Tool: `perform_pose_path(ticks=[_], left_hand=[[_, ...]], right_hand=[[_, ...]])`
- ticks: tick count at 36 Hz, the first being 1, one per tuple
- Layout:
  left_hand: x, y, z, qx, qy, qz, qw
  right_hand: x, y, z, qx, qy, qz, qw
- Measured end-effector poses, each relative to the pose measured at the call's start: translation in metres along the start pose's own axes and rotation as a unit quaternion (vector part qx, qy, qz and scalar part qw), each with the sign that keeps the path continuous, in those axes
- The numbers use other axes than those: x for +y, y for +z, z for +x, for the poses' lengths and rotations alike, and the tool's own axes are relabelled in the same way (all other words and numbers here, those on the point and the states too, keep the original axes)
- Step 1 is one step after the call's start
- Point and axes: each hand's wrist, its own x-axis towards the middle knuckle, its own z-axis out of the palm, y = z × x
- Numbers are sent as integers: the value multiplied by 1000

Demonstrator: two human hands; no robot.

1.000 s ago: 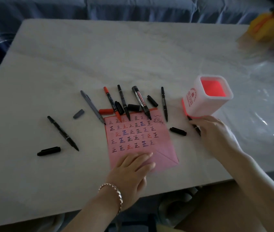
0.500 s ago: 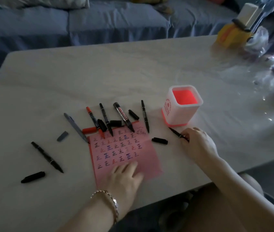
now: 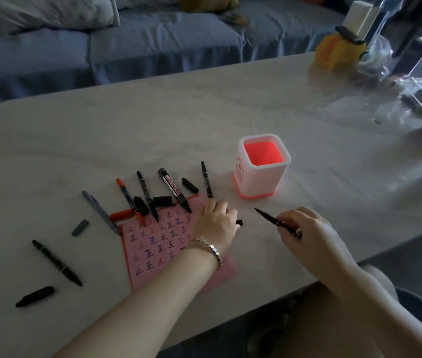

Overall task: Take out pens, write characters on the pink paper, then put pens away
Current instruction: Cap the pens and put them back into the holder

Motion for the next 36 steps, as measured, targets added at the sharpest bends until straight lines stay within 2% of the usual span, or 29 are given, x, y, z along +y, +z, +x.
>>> perform_pose_path(ticks=[2,3,6,8,12,19,28,32,34,36], left_hand=[[-1,-3,-6,49,2,-64,997],[-1,-7,-12,58,3,-134,989],[0,-31,-37,52,-72,-328,940],[-5,-43,-53,76,-81,-404,908],[-22,-60,-75,107,-112,-461,874],[-43,-77,-89,109,-149,-528,829],[-51,-84,-92,102,-123,-514,842],[-52,-88,-94,71,-93,-476,872],[-53,-85,-97,54,-51,-441,894],[-54,-81,-99,53,-17,-428,902]], right_hand=[[-3,1,-1,3,-8,15,1000],[-4,1,-1,7,-13,24,1000],[-11,1,-7,33,-38,68,996],[-19,1,-12,39,-61,98,993],[-38,3,-22,38,-98,142,984],[-69,0,-21,35,-173,134,975],[-84,-2,-18,27,-208,103,972],[-87,-6,-19,6,-239,94,966],[-88,-7,-19,-10,-264,91,960],[-90,-7,-19,-19,-283,93,954]])
